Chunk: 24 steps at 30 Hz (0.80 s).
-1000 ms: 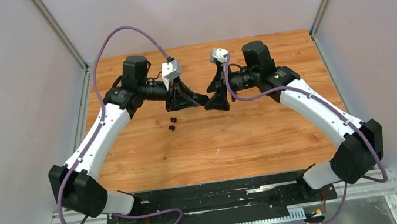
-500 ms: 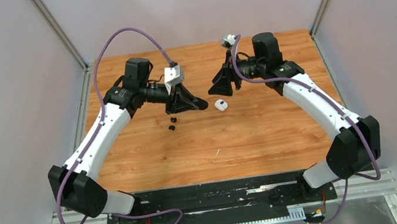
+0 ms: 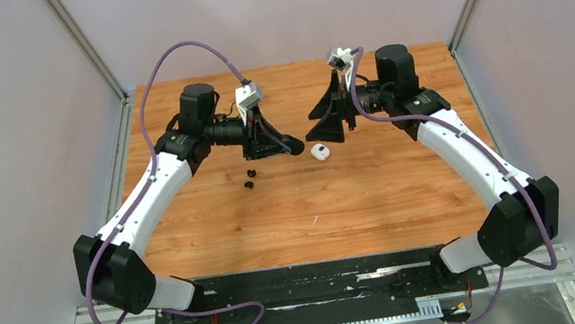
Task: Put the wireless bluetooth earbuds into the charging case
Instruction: Open the charging case.
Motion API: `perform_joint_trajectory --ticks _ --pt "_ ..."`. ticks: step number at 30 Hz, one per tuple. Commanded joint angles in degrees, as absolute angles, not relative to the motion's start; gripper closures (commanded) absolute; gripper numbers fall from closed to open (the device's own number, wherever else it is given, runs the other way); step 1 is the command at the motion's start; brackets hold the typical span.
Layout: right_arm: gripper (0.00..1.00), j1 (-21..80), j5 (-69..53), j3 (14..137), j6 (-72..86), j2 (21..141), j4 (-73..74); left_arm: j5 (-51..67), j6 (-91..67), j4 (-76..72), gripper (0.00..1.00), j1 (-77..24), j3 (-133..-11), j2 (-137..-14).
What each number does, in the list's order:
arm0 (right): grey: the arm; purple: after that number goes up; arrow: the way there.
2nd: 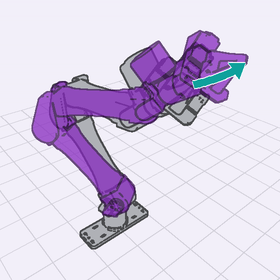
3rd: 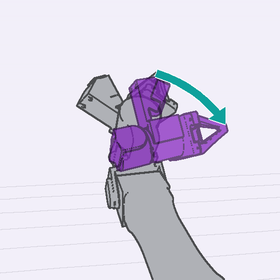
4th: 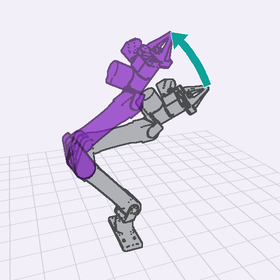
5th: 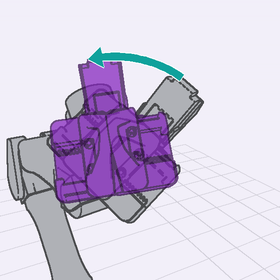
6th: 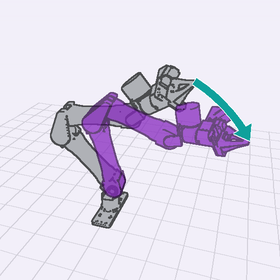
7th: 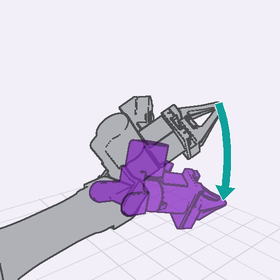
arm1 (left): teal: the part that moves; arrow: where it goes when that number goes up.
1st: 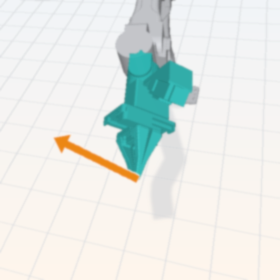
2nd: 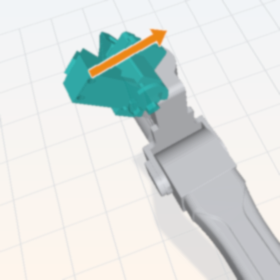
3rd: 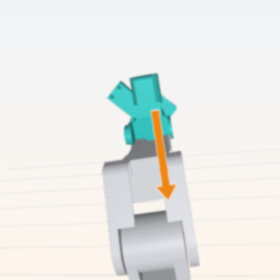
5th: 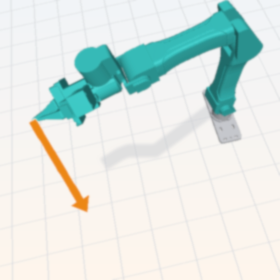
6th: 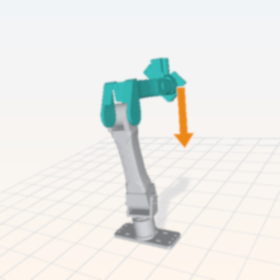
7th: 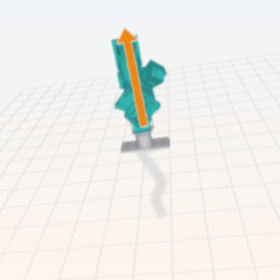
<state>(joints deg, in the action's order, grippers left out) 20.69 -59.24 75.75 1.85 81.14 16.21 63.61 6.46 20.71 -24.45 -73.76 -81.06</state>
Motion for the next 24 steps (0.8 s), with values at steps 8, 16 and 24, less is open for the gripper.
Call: perform_joint_trajectory --ticks 8,16,24 --pt "0.27 22.32 -63.39 76.85 2.16 84.55 14.00 68.29 -12.32 1.11 1.00 -23.86 -72.47 -81.46" --pt "0.48 21.49 -61.58 79.83 4.28 87.26 12.77 71.09 -4.92 7.40 1.00 -24.03 -75.71 -81.97" --pt "0.58 20.22 -62.75 79.36 10.09 87.64 9.08 71.79 0.35 12.92 1.00 -24.35 -77.67 -82.93"
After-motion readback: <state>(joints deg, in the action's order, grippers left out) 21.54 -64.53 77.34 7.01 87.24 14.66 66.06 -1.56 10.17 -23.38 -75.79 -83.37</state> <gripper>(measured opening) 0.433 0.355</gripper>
